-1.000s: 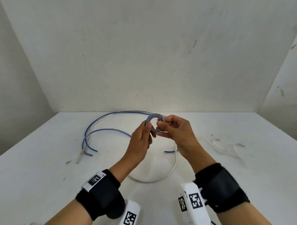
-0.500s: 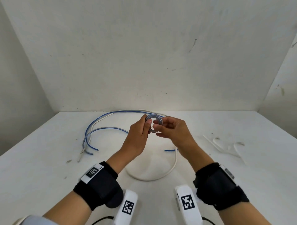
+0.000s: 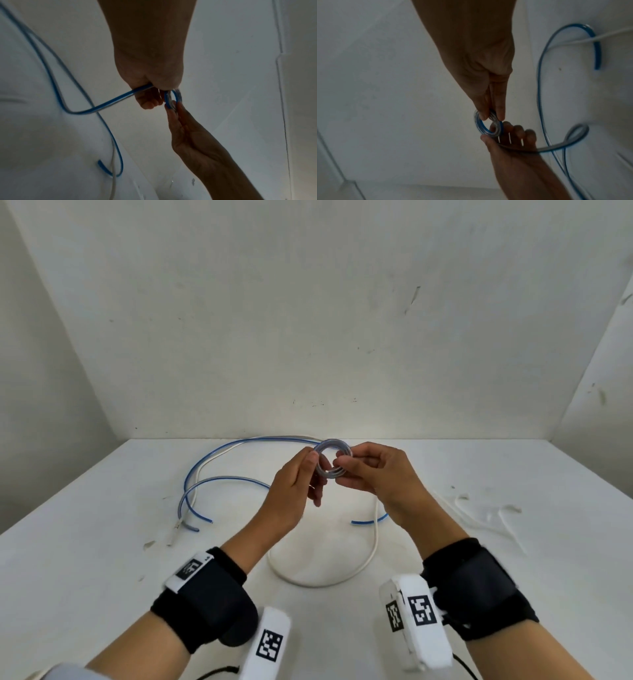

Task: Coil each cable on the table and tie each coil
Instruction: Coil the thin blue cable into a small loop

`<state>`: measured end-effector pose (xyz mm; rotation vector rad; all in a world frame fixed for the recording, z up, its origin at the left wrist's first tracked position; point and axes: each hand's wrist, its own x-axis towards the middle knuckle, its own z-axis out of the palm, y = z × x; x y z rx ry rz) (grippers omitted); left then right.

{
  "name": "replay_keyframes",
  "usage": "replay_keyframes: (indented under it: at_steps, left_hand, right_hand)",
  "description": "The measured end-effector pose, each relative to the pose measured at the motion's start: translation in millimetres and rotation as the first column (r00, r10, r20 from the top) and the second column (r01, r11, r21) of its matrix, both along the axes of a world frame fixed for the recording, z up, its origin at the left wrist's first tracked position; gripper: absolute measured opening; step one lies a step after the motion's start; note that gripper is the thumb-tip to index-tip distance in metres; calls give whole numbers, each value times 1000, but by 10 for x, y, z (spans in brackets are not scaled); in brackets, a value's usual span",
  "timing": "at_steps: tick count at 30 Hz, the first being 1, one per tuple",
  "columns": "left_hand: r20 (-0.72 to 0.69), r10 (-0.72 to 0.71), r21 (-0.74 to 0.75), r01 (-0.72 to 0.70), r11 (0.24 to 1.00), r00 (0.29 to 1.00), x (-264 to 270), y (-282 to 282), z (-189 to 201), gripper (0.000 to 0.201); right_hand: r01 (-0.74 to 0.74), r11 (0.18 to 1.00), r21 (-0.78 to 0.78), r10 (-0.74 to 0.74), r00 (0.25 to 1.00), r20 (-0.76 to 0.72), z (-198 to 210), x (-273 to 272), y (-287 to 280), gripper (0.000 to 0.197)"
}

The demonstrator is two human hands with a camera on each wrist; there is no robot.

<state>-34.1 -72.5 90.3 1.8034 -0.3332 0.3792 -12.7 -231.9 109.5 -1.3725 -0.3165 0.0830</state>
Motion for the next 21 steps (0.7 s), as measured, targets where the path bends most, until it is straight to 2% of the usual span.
replay_keyframes:
  at_steps: [5,11,13,16,18,21]
  left_hand:
    - [-57,86,-280,-99,955,995,-52,-171,-112,37]
    - [-177,-45,-555,-62,830,983,-57,-290,-82,43]
    - [-161,-28,-569,-70,819,987,-73,-319,-80,42]
    - [-107,-12,-539,-47,841,994,-127,-347,-144,37]
    - [-92,1,-521,-49,852,996,-161,-371,-194,34]
    - [-68,88,-490,-110,865,994,-175,-392,-232,32]
  right_hand:
    - [13,983,184,-7,999,-32,-132,-71,159,3]
    - [86,955,286,-78,996,-40,-249,-123,284,7]
    - [91,940,329,-75,995,-59,-273,-135,310,4]
    - [75,902,425,-27,993,-118,-290,-142,353,11]
    - [53,884,464,14,990,-141,-296,-152,376,9]
    - [43,907,419,10,993,-122,-332,-158,408,4]
